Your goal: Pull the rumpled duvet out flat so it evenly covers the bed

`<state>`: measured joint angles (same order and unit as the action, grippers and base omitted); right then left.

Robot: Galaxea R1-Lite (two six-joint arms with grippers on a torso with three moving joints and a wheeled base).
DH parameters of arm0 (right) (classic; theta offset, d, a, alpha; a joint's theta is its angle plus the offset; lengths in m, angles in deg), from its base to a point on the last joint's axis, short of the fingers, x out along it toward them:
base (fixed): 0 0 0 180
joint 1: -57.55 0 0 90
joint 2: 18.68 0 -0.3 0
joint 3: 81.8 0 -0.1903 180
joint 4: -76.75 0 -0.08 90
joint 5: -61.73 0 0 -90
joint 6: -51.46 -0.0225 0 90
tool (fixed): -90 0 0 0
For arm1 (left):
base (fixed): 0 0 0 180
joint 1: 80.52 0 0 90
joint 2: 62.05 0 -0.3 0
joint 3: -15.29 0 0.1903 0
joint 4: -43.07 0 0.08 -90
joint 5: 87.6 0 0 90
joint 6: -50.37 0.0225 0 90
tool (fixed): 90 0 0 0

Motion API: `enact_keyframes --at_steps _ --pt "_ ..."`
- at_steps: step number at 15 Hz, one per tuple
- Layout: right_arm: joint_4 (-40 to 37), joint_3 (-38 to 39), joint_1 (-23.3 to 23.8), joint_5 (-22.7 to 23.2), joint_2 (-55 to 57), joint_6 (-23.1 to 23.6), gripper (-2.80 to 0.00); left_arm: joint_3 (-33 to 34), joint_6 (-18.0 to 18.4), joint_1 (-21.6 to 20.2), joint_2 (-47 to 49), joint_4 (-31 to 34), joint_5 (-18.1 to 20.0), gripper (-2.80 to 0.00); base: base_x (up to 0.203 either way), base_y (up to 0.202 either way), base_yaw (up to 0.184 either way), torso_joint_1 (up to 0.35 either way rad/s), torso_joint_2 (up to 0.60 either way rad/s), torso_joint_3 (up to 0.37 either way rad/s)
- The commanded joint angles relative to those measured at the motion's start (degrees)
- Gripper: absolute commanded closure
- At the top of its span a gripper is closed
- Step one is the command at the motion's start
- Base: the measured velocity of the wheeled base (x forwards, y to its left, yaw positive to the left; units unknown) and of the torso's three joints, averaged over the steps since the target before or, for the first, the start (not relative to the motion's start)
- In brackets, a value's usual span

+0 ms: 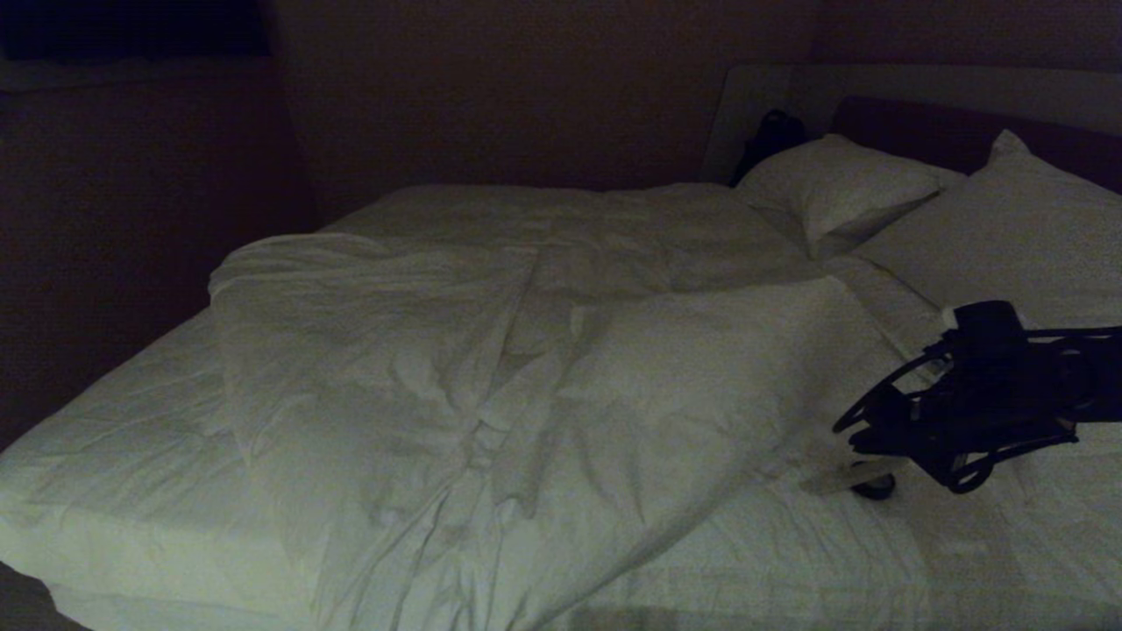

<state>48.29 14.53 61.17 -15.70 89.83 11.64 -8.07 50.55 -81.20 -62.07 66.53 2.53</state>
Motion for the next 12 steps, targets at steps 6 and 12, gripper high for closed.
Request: enact_keyframes --at_steps 6,12 --pt "-8.4 -1.5 -0.2 -4.7 5.1 -1.8 0.00 0.0 0.0 0.0 0.0 0.0 0.0 0.00 0.000 0.000 0.000 0.000 0.00 0.000" --pt "-8.6 -5.3 -0.2 -4.8 9.0 -2.0 -2.80 0.0 0.0 0.0 0.0 0.0 0.0 0.00 0.000 0.000 0.000 0.000 0.00 0.000"
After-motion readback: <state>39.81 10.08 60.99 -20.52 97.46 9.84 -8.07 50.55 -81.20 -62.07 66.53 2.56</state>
